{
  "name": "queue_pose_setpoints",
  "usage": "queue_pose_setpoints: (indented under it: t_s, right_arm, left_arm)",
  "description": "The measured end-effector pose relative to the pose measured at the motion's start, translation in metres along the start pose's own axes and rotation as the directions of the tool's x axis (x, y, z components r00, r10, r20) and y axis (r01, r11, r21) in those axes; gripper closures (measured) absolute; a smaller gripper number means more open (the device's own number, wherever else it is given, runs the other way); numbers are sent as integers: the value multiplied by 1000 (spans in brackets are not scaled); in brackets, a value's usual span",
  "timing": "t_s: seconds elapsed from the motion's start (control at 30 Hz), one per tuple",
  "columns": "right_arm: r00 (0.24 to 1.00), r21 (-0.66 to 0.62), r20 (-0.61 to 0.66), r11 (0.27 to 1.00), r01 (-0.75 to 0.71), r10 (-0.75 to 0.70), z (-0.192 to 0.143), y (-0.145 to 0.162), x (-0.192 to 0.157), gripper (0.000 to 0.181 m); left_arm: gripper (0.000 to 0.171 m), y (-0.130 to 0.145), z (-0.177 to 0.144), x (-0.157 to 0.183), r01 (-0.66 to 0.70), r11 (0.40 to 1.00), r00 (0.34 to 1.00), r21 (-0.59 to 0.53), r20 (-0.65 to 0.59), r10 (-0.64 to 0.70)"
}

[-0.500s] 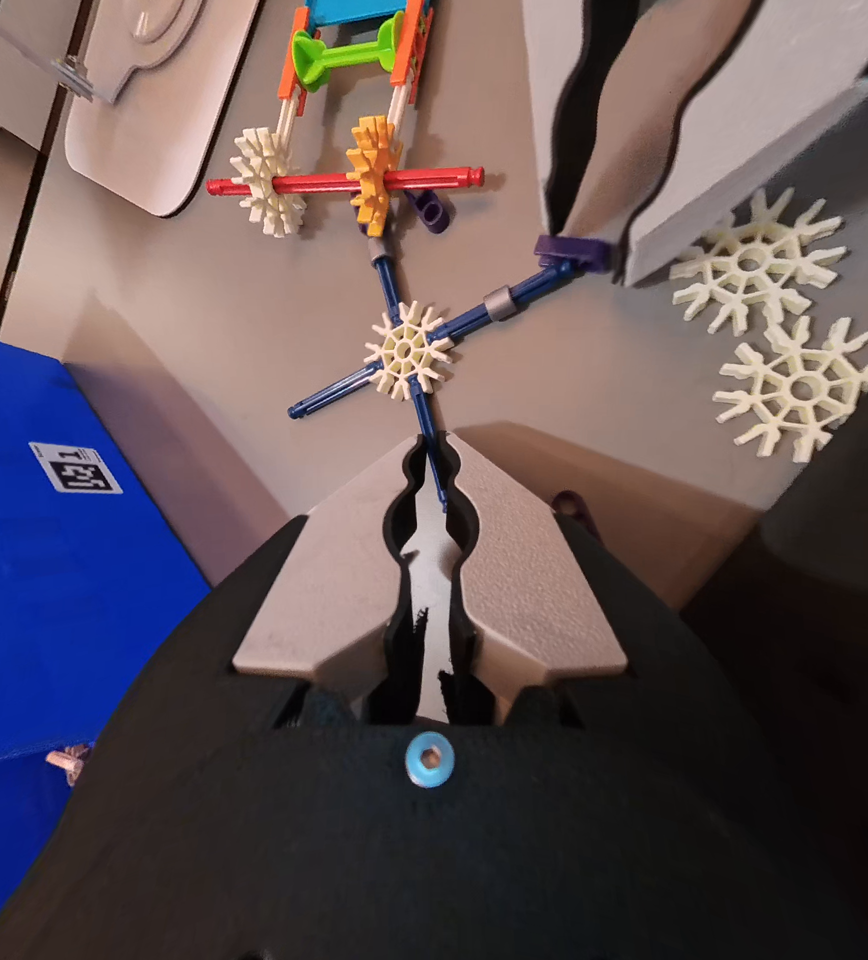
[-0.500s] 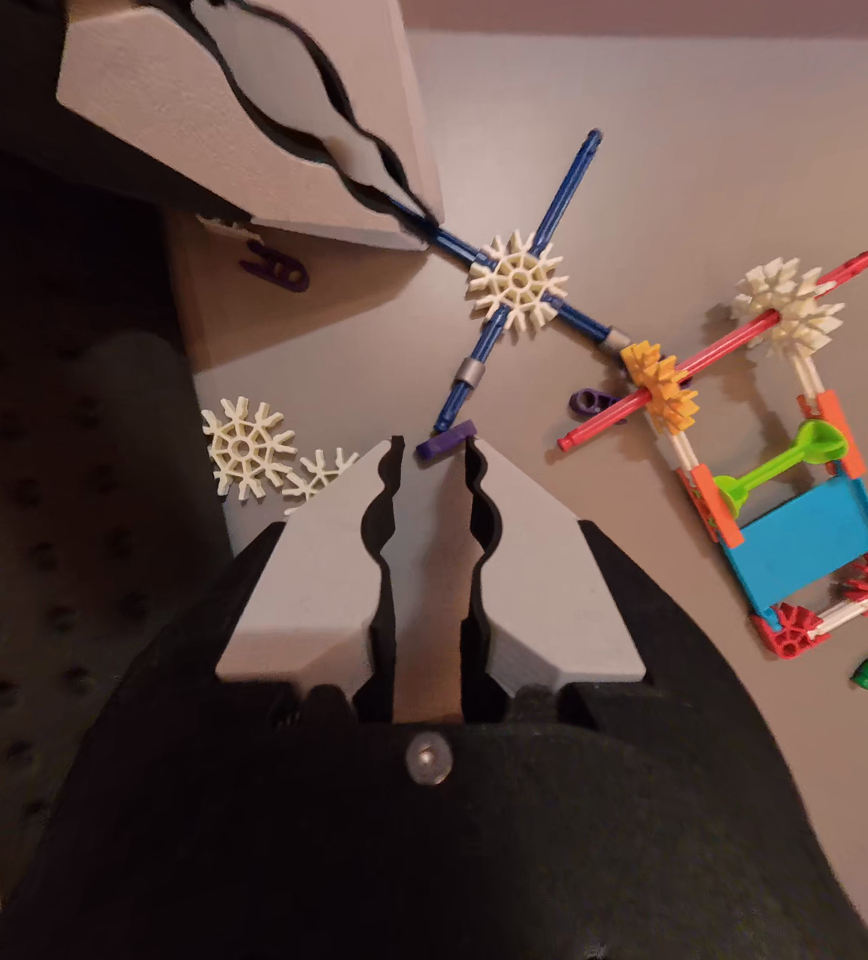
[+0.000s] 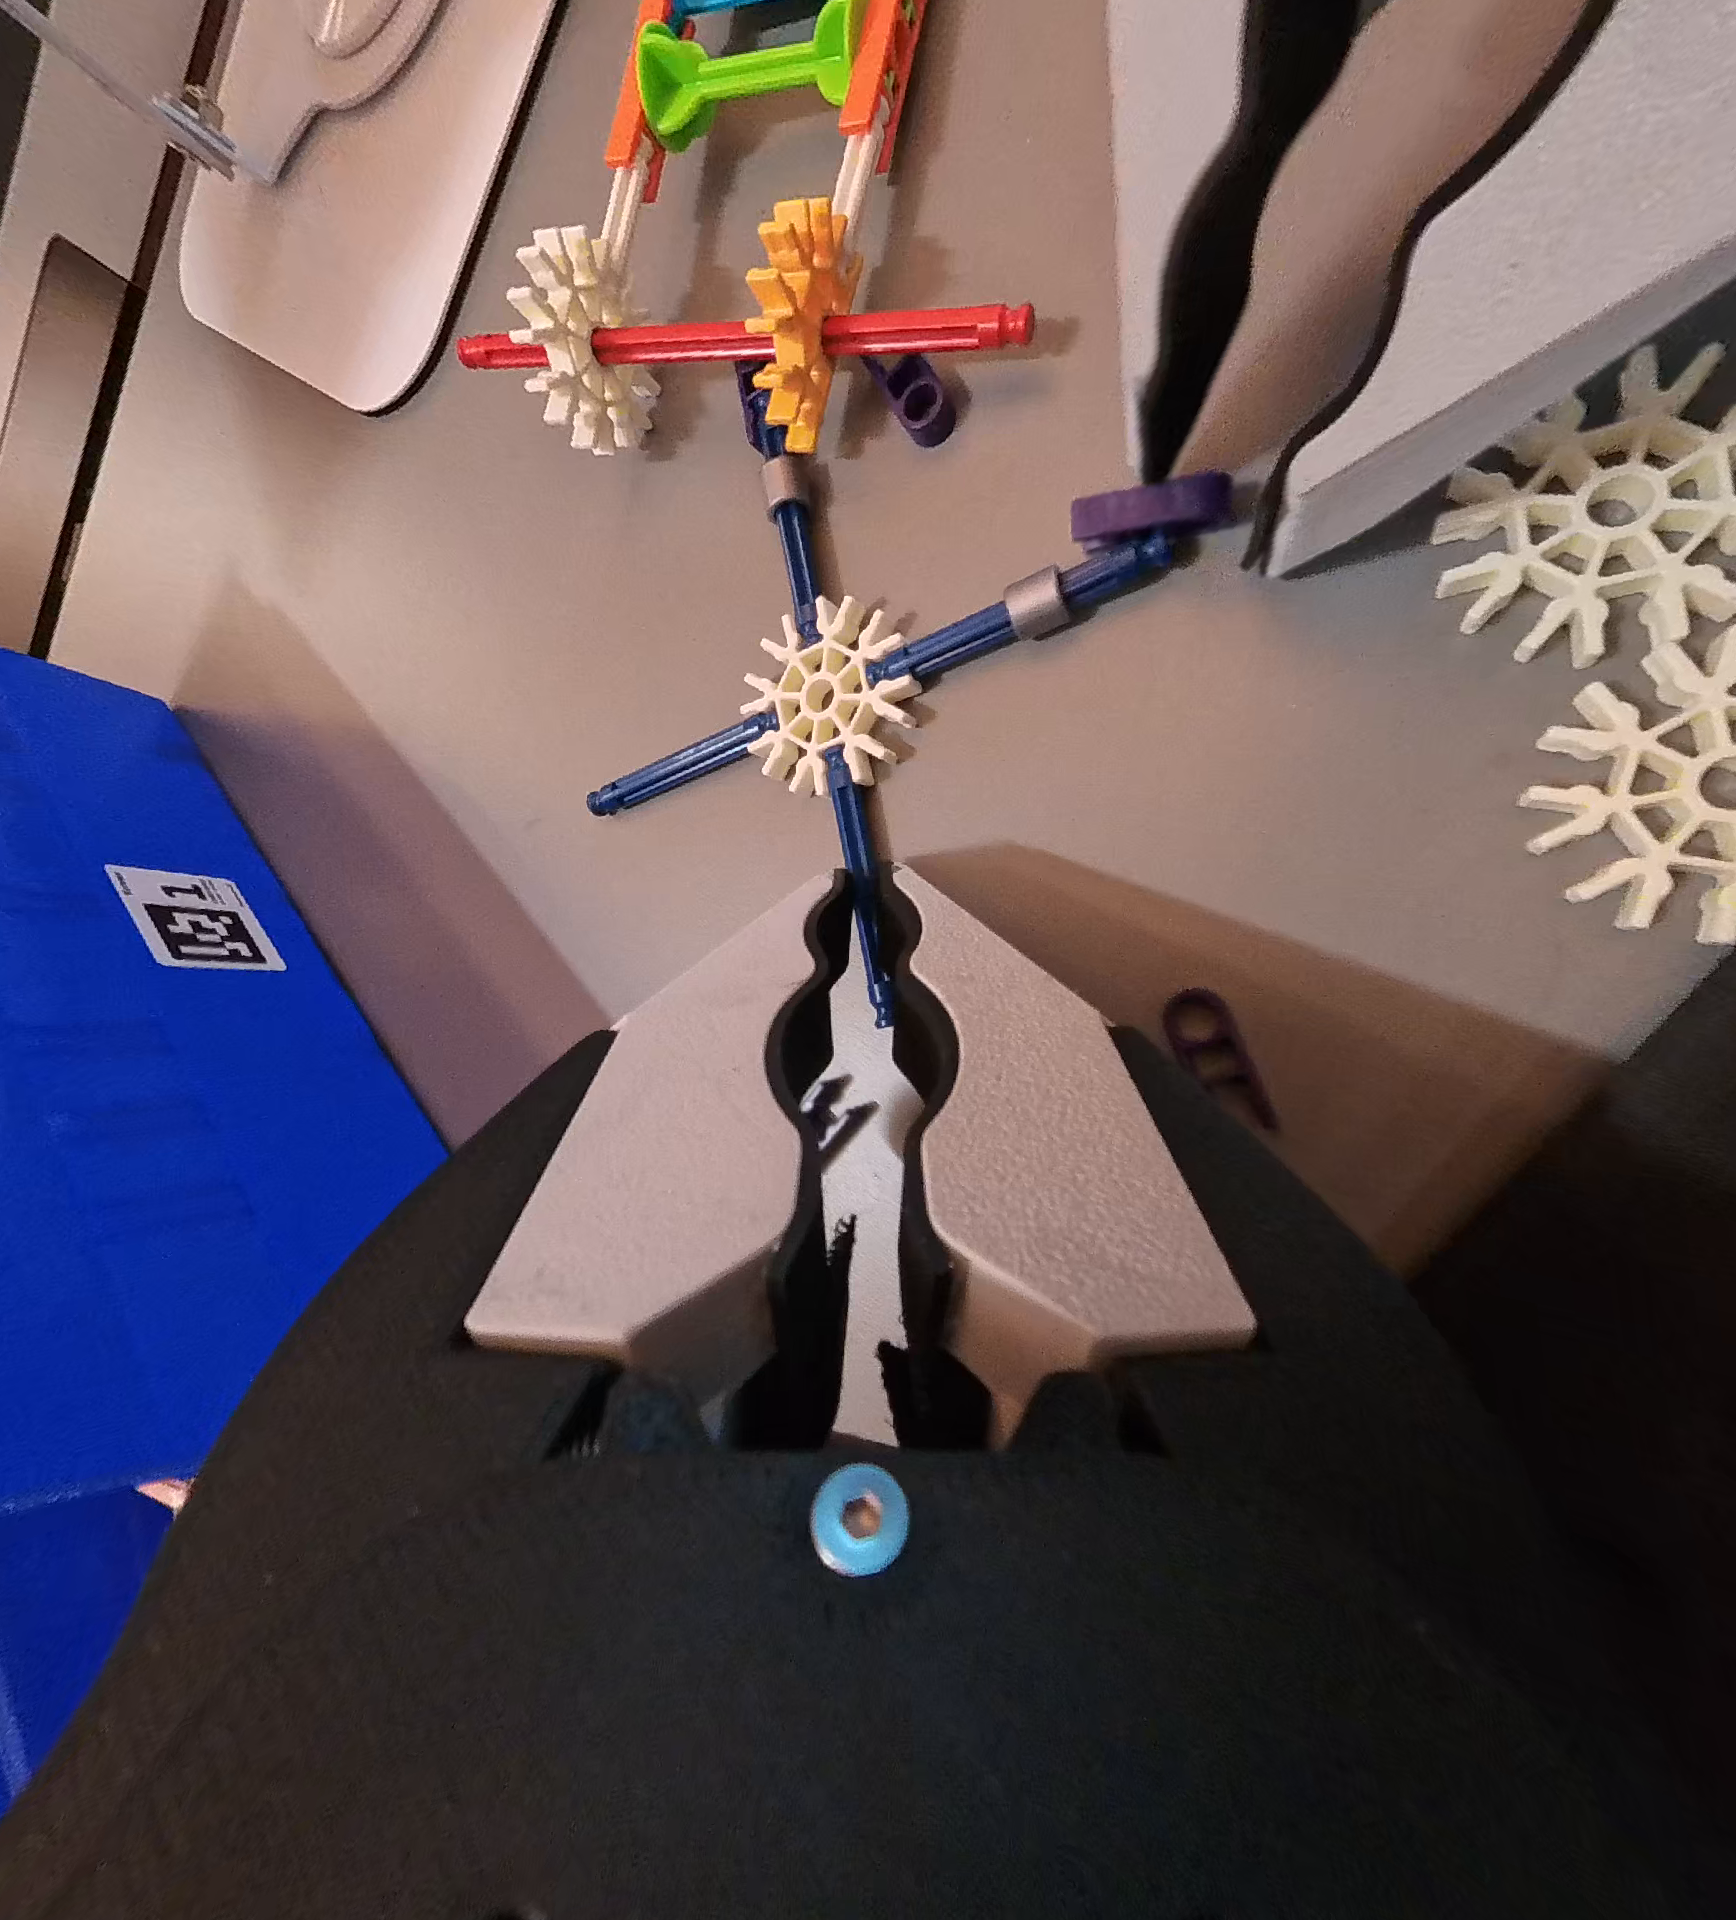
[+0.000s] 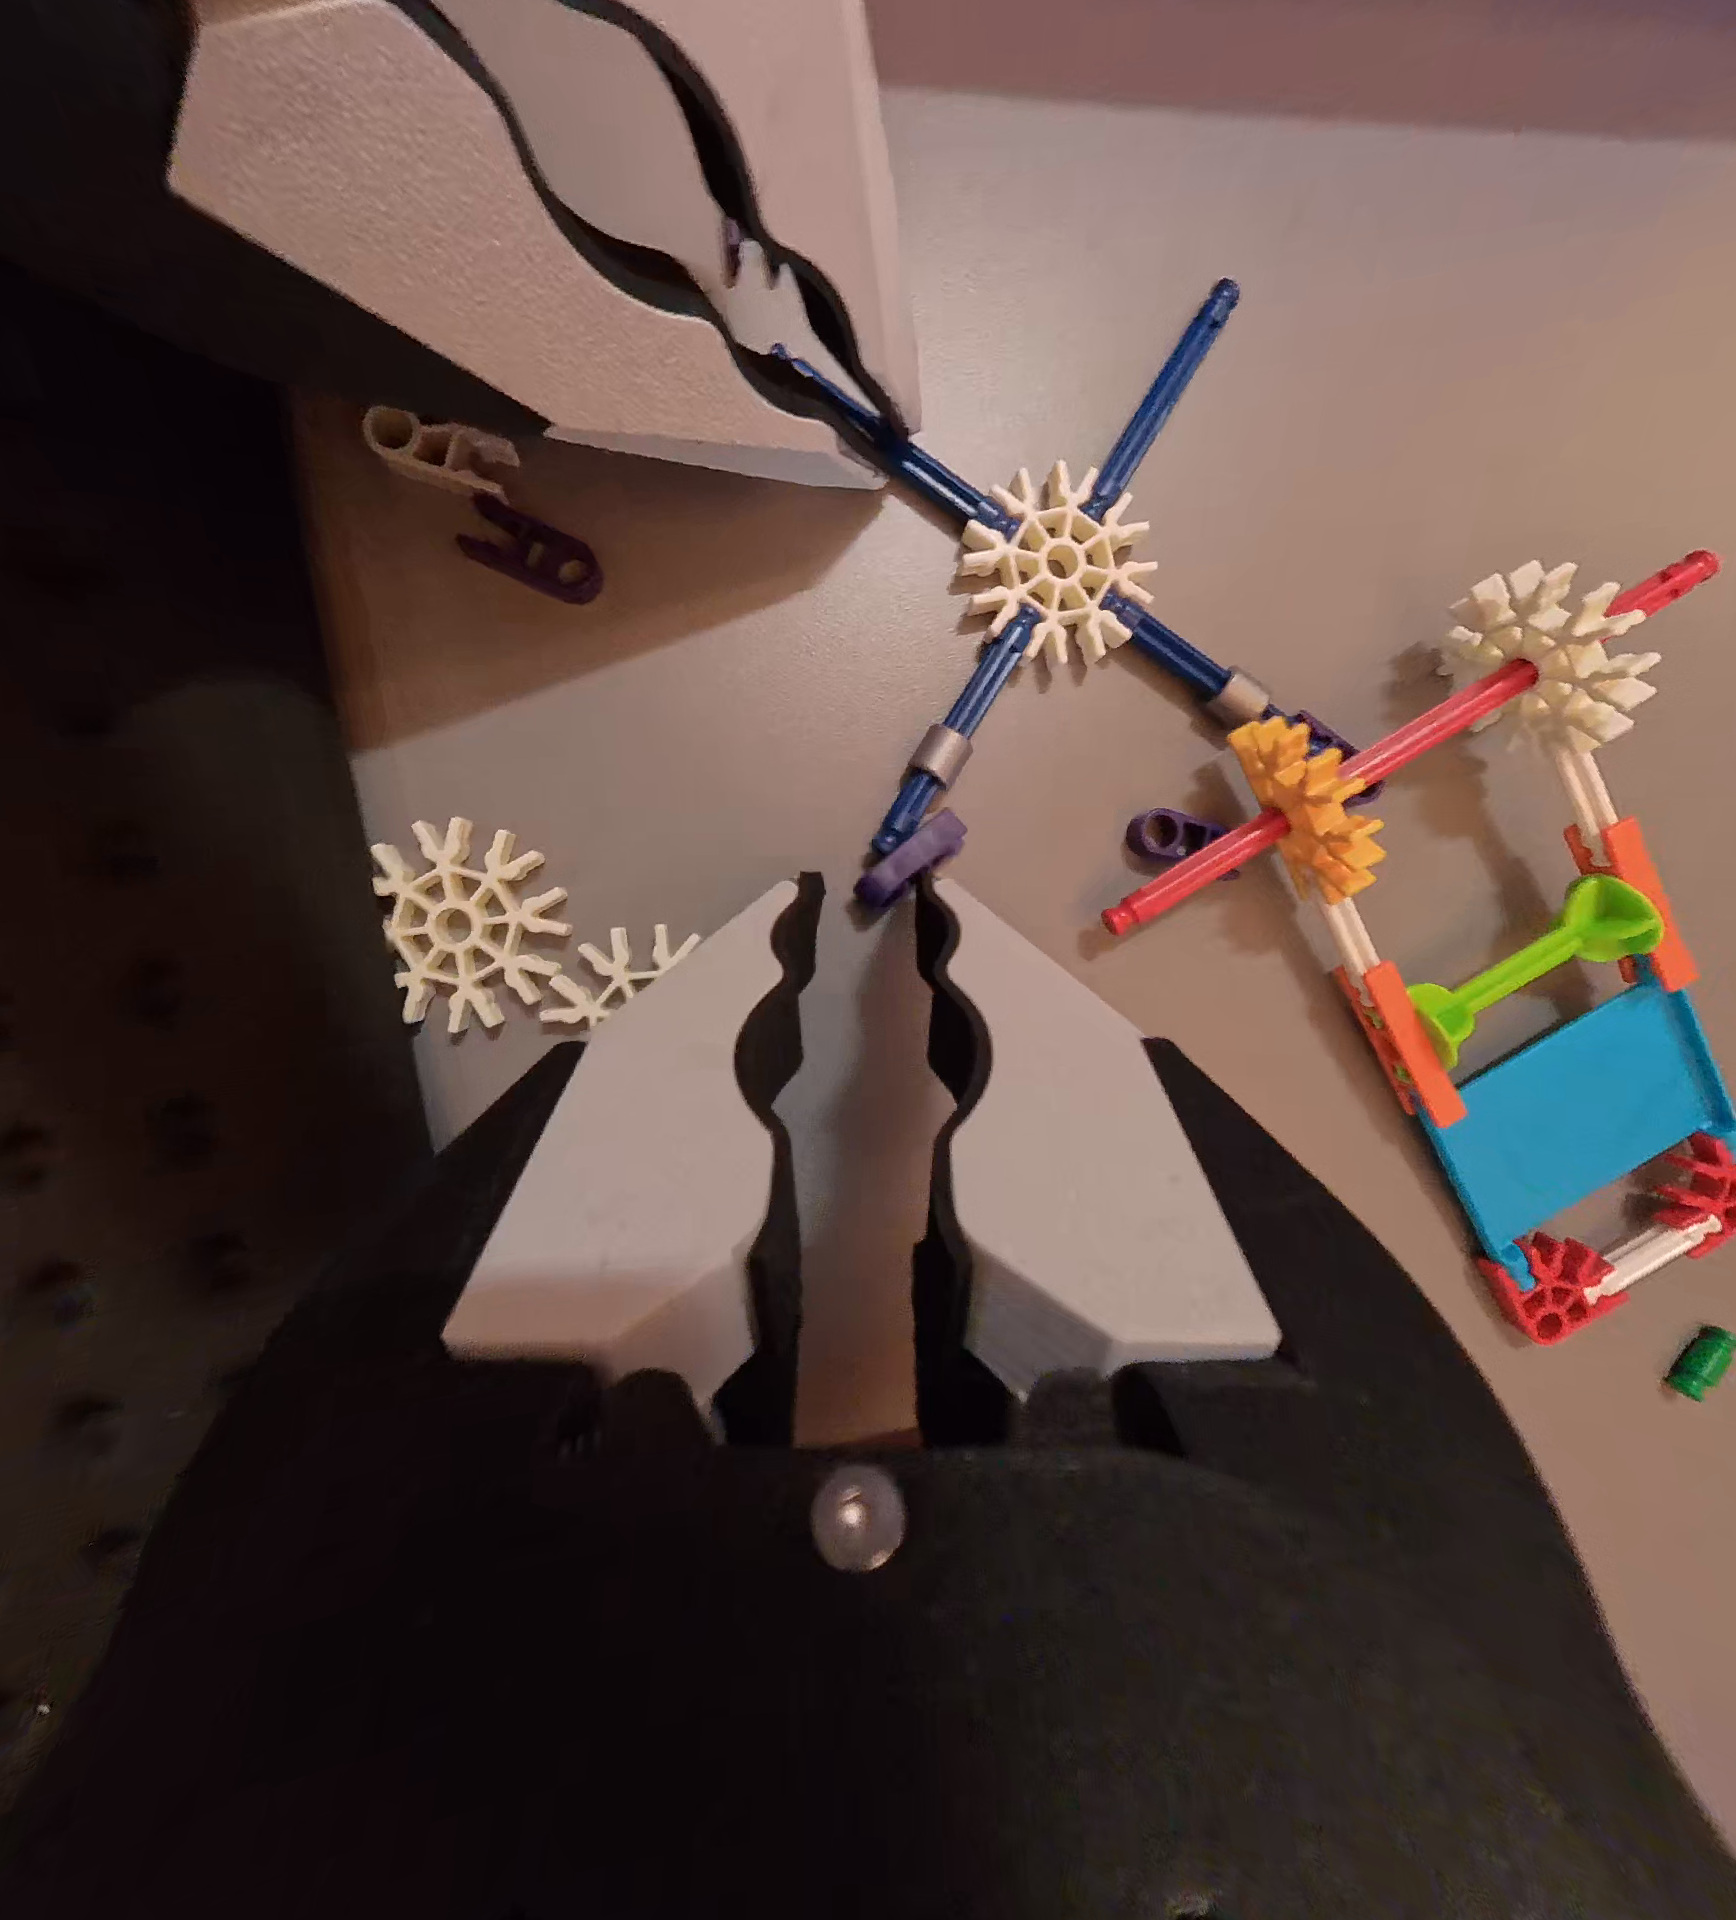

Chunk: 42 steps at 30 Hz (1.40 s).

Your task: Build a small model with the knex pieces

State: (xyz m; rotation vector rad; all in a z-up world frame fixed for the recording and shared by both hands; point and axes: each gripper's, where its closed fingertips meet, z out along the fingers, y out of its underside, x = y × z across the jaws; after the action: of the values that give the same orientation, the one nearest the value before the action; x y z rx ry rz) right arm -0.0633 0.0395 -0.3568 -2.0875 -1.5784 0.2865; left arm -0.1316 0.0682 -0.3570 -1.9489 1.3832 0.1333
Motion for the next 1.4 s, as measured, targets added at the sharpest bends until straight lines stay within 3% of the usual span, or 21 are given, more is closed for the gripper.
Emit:
queue_pose_setpoints:
  t_s: [0.13, 0.3, 0.83, 1.07, 1.4]
  right_arm:
    - [999, 11, -2, 999, -47, 47, 1, -2, 5, 156]
    - [999, 11, -36, 999, -34, 34, 5, -2, 10, 175]
    - [980, -21, -184, 997, 70, -73, 0, -5, 12, 177]
    - [993, 37, -115, 999, 33, -28, 3, -8, 1, 176]
    - [976, 28, -182, 992, 125, -118, 3, -9, -10, 173]
  left_arm:
    - [169, 0, 1, -2, 2, 1000, 1000, -1, 1, -2]
    - [169, 0, 3, -5, 6, 1000, 1000, -4, 10, -6]
    - [169, -1, 5, -6, 5, 1000, 1000, -1, 16, -5]
    - [169, 0, 5, -6, 23, 1000, 1000, 3, 11, -23]
    - [168, -1, 5, -4, 37, 999, 999, 13, 1, -37]
